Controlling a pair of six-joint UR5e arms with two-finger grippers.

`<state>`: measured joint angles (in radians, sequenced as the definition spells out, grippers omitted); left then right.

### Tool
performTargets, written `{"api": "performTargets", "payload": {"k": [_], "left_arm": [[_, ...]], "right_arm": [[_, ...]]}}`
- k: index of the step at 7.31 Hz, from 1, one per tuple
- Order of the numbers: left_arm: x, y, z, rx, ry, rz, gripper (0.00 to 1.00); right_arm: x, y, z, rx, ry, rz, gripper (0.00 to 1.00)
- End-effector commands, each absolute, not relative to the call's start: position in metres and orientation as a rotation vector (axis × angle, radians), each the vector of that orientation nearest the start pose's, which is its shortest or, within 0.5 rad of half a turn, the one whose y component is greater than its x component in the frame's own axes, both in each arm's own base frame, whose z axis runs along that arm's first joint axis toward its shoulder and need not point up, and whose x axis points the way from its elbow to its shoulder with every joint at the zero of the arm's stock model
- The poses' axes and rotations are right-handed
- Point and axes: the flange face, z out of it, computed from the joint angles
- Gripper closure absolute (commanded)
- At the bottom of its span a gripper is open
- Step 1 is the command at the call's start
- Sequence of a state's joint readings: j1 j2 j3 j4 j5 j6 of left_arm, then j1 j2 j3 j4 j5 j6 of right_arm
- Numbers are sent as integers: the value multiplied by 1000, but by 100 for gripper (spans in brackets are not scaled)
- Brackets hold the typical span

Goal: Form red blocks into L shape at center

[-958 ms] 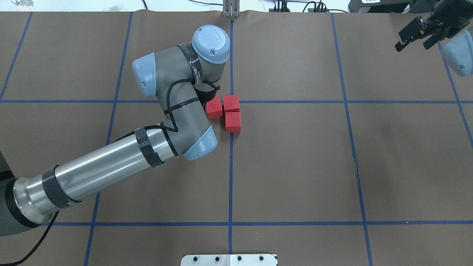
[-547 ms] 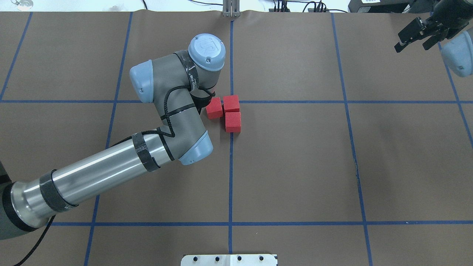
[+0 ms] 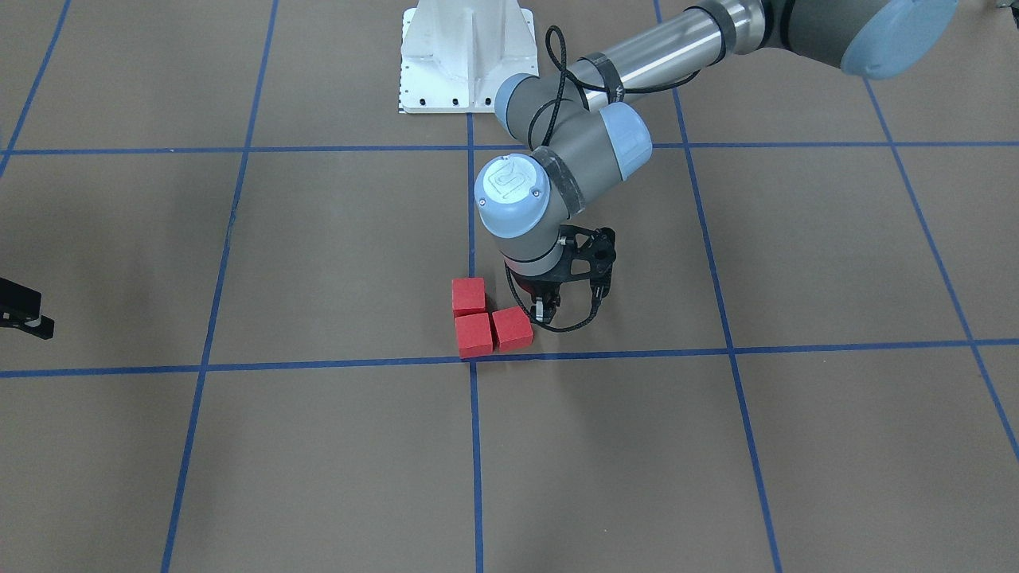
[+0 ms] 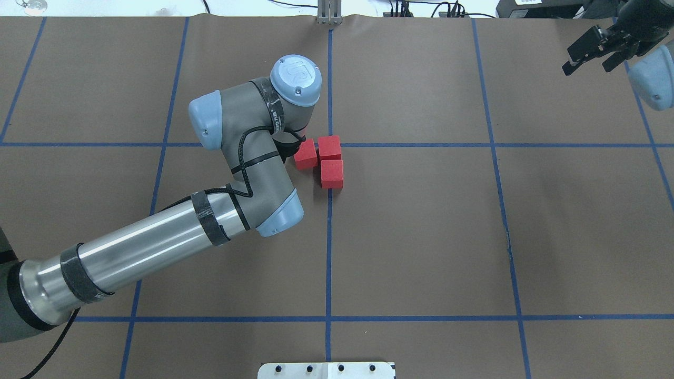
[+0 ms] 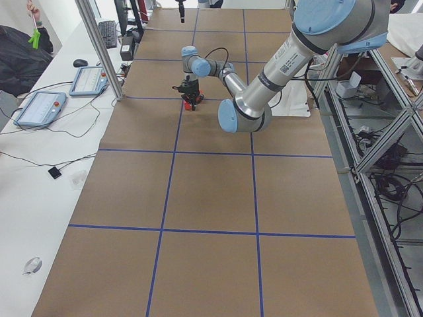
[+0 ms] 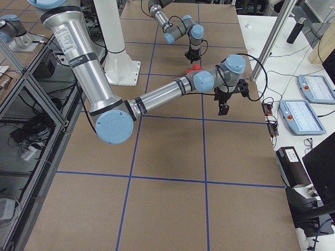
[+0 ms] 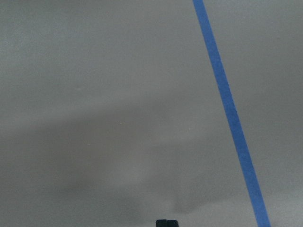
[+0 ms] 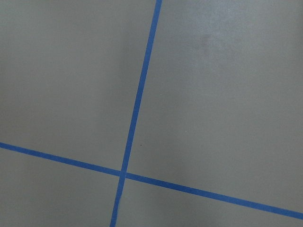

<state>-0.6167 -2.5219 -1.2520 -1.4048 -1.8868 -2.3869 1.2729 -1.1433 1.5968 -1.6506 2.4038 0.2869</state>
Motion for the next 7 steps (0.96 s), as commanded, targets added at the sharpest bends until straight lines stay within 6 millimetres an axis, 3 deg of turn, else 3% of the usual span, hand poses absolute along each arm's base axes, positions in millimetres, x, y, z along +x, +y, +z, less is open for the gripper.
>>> {"api": "performTargets", "payload": {"k": [1,7], "left_arm": [[590,-544,212,-383,491,-1313,100],[586,-549,206,-382,535,-1313,100]], "right_arm": [[-132,-635,402,102,-890,-166,1],[-132,-635,403,100,-890,-166,1]]}}
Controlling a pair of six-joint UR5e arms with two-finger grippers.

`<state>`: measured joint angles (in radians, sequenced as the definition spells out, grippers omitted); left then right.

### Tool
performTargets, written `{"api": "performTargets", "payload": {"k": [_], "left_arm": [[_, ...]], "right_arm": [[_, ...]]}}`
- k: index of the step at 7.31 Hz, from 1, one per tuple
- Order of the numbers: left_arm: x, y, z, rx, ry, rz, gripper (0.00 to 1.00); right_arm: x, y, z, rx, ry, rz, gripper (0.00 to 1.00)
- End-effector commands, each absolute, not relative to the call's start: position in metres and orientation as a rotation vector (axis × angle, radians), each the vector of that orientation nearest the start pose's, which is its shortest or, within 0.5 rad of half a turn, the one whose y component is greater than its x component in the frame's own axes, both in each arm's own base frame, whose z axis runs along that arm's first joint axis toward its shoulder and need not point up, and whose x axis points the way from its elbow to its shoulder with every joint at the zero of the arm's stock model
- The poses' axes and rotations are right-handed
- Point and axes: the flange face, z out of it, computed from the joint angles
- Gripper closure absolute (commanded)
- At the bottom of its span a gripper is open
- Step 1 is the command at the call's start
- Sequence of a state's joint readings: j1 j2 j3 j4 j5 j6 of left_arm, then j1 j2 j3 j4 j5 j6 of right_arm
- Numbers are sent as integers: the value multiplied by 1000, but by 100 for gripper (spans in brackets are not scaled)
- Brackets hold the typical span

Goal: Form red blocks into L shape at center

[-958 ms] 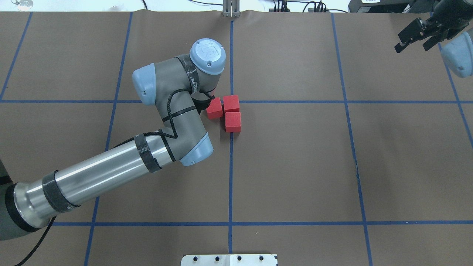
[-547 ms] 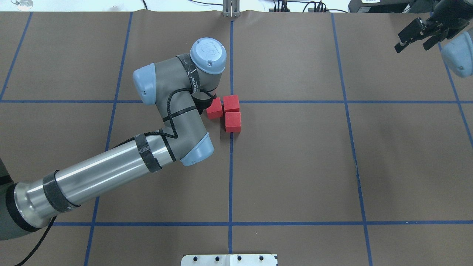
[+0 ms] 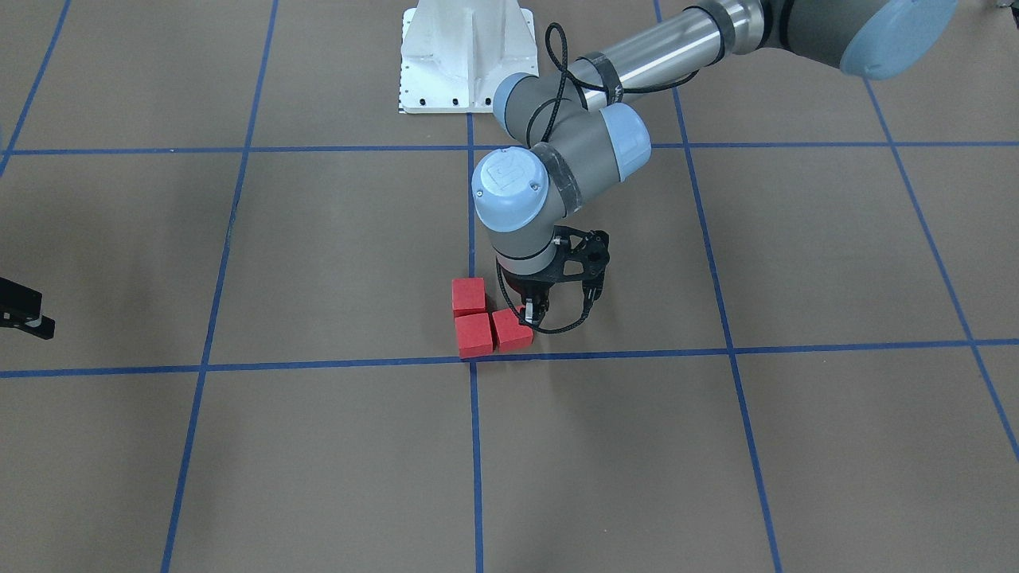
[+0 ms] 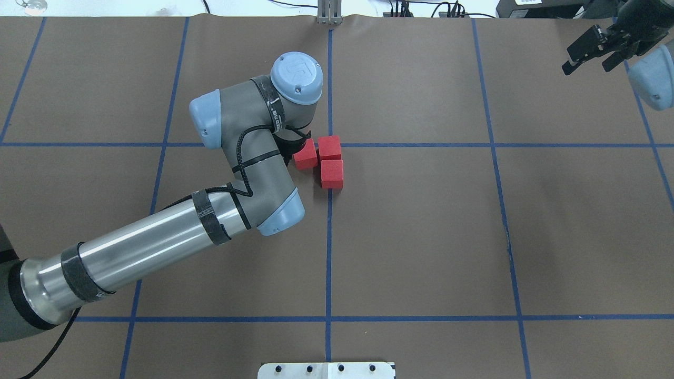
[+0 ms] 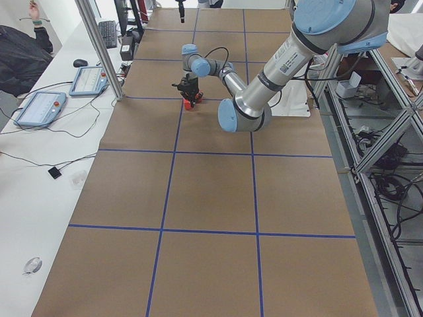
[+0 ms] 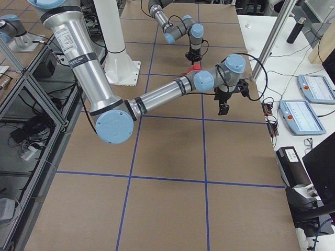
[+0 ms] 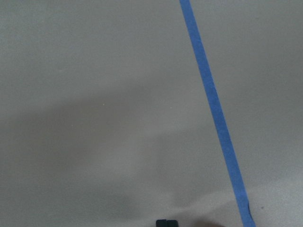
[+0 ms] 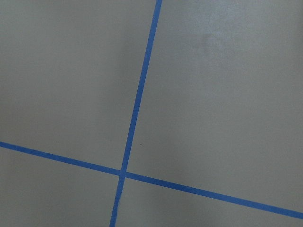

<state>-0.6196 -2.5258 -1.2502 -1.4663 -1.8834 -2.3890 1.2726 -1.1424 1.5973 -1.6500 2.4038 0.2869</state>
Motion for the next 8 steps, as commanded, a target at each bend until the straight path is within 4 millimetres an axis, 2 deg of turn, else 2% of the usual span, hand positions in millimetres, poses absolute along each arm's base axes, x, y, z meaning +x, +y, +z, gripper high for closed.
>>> {"api": "performTargets", "payload": {"k": [1,8], "left_arm": [[585,-552,202,-379,573,-1307,100],[589,-554,201,-381,633,-1292,100]], "right_arm": [[-132,-635,402,102,-890,-166,1],[-132,-635,403,100,-890,-166,1]]}}
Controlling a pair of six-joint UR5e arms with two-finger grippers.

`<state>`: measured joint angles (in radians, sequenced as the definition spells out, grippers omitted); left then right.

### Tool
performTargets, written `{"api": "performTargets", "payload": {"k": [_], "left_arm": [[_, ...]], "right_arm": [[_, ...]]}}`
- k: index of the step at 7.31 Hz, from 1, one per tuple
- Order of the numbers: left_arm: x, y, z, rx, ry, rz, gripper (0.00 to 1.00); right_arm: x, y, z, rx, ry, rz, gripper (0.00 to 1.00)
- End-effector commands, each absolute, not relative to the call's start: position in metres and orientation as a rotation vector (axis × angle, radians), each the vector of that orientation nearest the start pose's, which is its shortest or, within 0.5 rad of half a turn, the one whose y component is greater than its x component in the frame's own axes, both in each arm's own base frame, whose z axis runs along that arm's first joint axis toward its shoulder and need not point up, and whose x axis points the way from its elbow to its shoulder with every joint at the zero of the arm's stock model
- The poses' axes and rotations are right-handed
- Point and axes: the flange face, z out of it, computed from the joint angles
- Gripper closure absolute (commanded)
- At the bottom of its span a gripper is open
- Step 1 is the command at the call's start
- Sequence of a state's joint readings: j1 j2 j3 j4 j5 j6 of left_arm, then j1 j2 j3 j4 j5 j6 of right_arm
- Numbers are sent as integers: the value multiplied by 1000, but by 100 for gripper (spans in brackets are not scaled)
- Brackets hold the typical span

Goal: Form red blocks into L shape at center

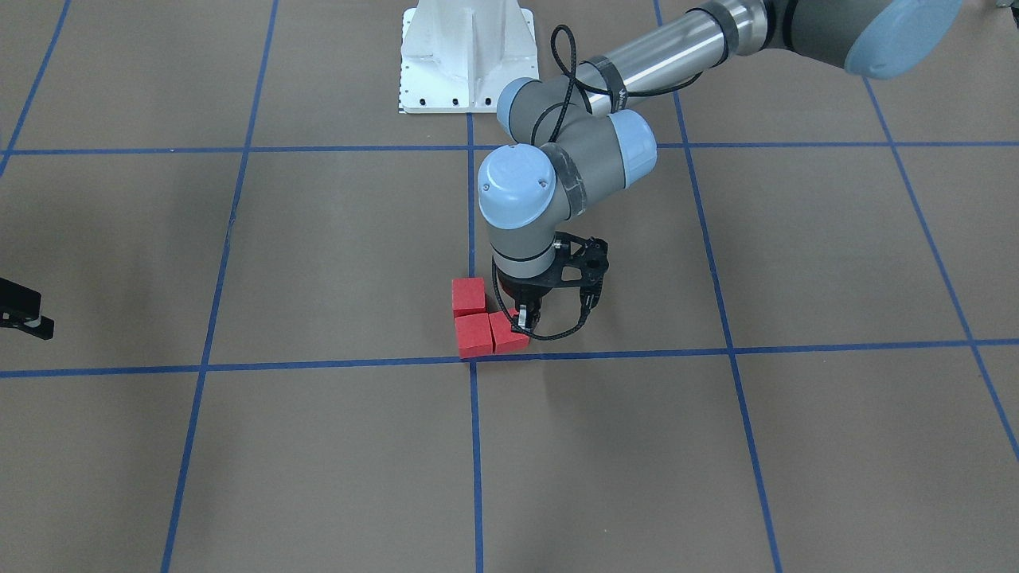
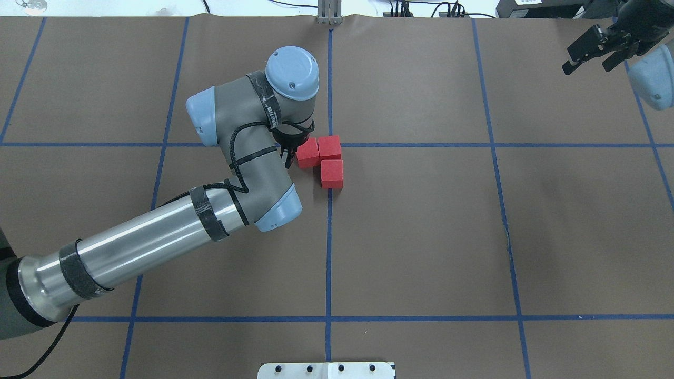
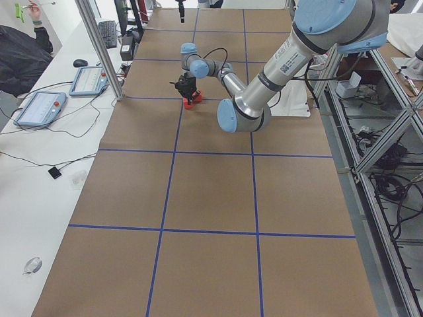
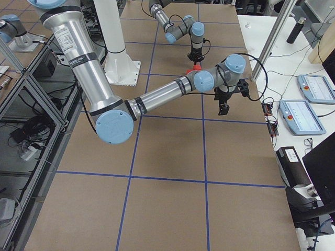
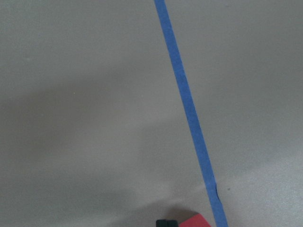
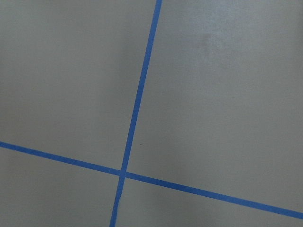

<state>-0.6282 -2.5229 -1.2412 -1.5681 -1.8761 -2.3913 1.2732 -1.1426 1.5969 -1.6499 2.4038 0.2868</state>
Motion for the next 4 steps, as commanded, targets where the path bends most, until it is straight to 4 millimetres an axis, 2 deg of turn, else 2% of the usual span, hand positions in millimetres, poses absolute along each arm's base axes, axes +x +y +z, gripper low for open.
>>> {"api": "performTargets", "payload": {"k": [1,2,4], "left_arm": [[590,-555,201,-382,643,-1291,100],[588,-556,201,-379,644,-1290,100],[560,-584,200,-359,652,-1322,100]], "right_arm": [[-133,-636,403,100,-890,-166,1],[-134,-636,403,100,-890,-167,1],[-135,-638,398,101,-893,-168,1]]}}
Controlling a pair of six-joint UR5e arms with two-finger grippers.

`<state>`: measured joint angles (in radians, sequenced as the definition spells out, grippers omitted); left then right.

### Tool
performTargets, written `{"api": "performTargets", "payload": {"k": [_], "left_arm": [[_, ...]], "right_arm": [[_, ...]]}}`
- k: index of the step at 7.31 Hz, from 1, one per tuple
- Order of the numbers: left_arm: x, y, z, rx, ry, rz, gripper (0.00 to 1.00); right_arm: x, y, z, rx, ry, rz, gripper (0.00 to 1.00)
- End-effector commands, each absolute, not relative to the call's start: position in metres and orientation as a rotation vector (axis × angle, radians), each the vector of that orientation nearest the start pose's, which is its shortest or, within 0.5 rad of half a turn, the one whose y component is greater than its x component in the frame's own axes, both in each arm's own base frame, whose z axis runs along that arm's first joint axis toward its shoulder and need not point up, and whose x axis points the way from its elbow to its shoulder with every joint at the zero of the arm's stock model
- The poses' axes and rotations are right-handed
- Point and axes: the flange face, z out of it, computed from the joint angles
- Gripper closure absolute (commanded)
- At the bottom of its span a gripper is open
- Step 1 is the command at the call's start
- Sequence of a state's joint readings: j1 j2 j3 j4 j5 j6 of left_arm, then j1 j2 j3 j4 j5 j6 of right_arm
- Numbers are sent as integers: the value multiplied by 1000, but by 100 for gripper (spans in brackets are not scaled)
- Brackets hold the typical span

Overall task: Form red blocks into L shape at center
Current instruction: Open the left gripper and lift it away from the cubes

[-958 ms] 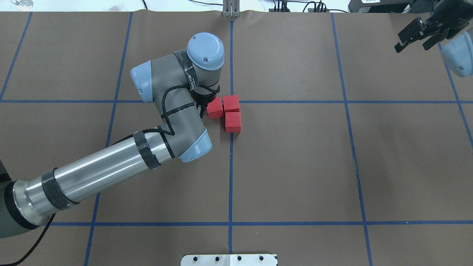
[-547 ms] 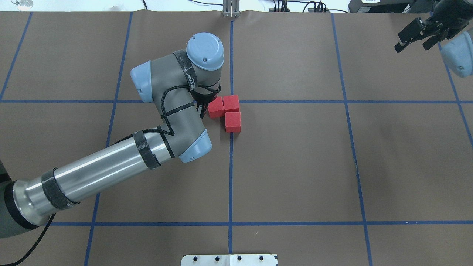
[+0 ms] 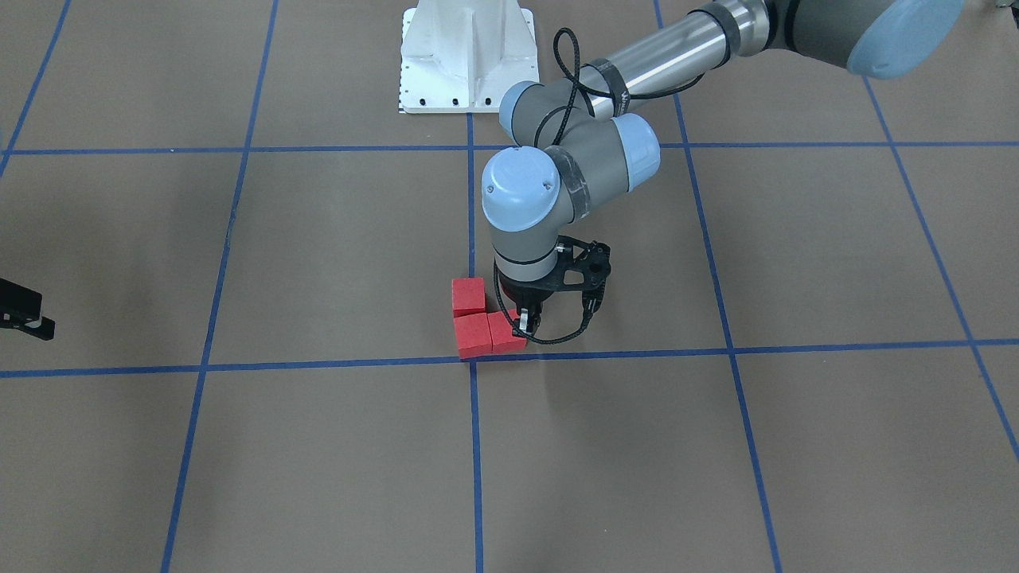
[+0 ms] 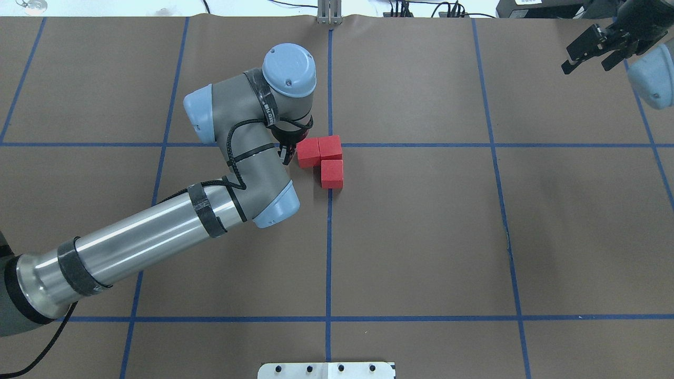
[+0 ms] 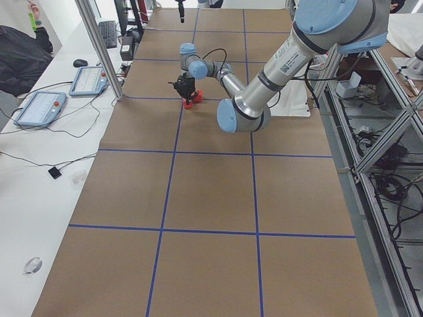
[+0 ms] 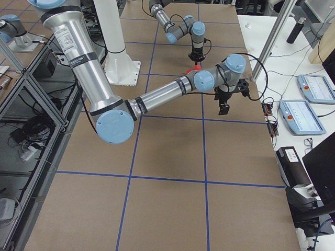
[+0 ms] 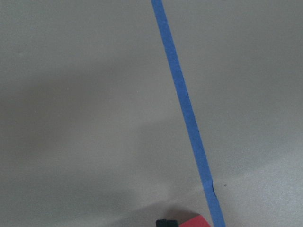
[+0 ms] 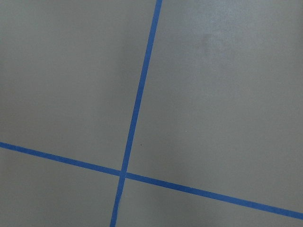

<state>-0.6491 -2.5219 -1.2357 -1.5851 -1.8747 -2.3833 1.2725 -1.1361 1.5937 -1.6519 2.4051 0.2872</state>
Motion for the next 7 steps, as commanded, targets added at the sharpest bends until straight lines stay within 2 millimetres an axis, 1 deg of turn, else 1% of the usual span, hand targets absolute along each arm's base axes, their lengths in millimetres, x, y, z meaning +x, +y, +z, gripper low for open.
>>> {"api": "performTargets", "payload": {"k": [1,2,3,4,5,6,7], "left_arm": [[538,-604,202,-336,660,-1322,100],[527,-611,210,-302,617,-1264,100],[508,-623,209,-264,607,-1201,100],[483,-637,208,-211,611,-1102,100],[456,-646,224,-155,615,-990,48],[432,-655,234,-98,619,-889,0],[400,-663,234,-35,640,-784,0]], "right_arm": [[-135,-638,397,102,-894,-168,1],[-129,-638,397,107,-891,-160,1],[-122,-640,399,109,-886,-149,1],[-109,-639,406,140,-839,-138,1],[-100,-631,414,182,-784,-130,1],[-91,-628,426,201,-736,-107,1],[-87,-607,433,211,-728,-117,1]]}}
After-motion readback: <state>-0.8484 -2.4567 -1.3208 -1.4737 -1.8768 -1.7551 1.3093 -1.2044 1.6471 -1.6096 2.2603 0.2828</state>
